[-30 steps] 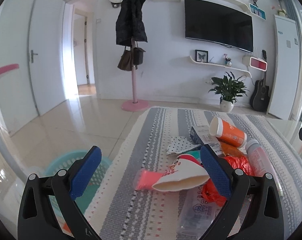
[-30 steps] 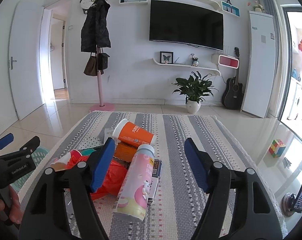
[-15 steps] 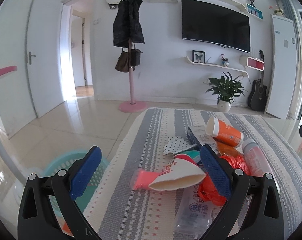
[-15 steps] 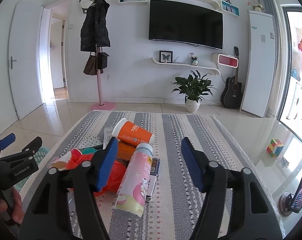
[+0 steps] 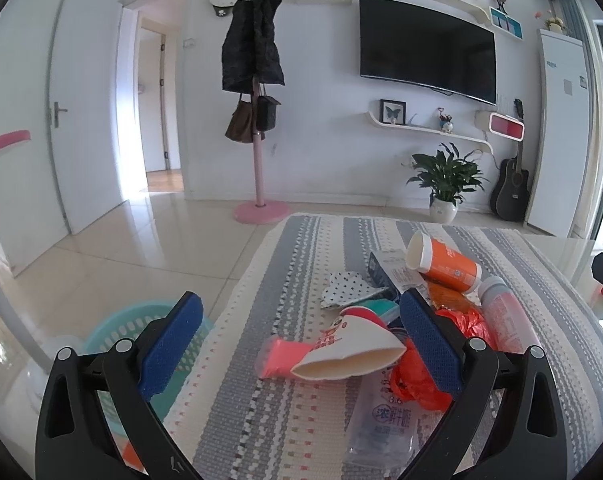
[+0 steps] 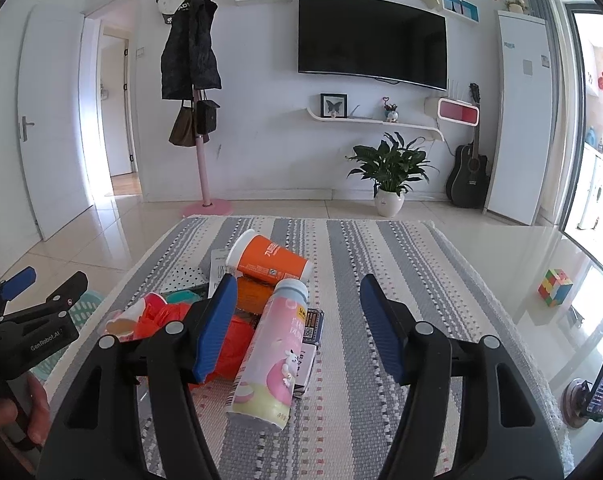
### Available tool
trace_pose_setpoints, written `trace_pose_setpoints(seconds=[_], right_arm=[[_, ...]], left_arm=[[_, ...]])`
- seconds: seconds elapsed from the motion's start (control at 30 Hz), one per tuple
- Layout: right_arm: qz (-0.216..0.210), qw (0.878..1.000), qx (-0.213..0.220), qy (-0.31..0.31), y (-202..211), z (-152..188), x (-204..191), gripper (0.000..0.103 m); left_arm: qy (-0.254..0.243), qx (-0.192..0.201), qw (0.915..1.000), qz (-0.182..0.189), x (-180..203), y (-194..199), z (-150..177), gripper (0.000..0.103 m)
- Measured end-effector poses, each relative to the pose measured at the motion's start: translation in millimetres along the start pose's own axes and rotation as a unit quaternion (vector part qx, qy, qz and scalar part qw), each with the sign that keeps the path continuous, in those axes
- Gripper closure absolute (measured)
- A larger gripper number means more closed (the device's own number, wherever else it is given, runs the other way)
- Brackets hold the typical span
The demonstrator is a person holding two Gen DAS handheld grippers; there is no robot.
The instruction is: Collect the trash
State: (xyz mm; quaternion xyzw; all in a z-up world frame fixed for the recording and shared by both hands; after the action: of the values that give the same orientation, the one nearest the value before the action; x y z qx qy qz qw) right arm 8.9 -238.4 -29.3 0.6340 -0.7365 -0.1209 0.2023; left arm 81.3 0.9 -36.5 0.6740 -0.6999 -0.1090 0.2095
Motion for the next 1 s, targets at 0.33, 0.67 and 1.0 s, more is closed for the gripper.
trace_pose_setpoints(seconds=[0.33,0.67,1.0], right_arm=[[-0.009,1.0,-0.009,0.012,-10,8,4,0.069],[-0.038,0.998,-0.034,0.029,-29,23,-19,0.069],[-0.079,0.994,-0.07,0.03,-54,38,-41,0.039]], left_arm=[[0.067,-0.1,0.9878,0.1,-22,-13,-10,0.011],[0.115,-0.248,0.9484,0.16,4,-94,29,0.021],[0.13,-0.293,0.9318,0.17,17,-130,74,0.028]])
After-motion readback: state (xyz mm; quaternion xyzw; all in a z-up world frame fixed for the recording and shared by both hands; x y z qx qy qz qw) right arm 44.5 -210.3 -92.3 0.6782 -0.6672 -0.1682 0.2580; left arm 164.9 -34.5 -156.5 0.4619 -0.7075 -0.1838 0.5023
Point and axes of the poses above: each gripper's, at about its wrist camera, not at the fingertips, and y roughly against the way its jaws point, x to its right, z to its underside, the point moved 9 cm from there along -y, roughly the way its jaws point, and after that the axes turned 9 degrees about y, right-handed, at the moved point
